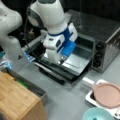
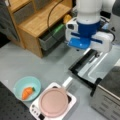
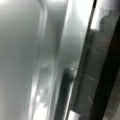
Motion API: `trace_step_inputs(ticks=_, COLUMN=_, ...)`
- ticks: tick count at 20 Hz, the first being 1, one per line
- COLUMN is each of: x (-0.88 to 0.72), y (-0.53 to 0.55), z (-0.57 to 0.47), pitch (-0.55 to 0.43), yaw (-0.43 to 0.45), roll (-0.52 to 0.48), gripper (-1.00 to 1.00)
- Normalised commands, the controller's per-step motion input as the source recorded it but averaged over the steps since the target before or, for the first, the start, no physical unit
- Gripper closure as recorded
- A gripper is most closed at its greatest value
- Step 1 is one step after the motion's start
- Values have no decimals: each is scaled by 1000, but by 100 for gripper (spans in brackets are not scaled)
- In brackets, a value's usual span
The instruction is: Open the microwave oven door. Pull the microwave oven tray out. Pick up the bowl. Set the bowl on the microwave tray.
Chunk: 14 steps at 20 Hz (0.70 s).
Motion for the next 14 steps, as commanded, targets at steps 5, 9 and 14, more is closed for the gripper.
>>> trace_step_inputs(ticks=5, x=580, y=-180, z=224, pitch=206, yaw=14, roll=-165, gripper=-100)
trace_step_inputs(ticks=9, x=426, y=-100, z=187, pitch=207, yaw=29, roll=-130, gripper=-100)
trace_step_inputs(ticks=14, x=311, y=-64, z=167, pitch=216, yaw=42, roll=-125, gripper=-100)
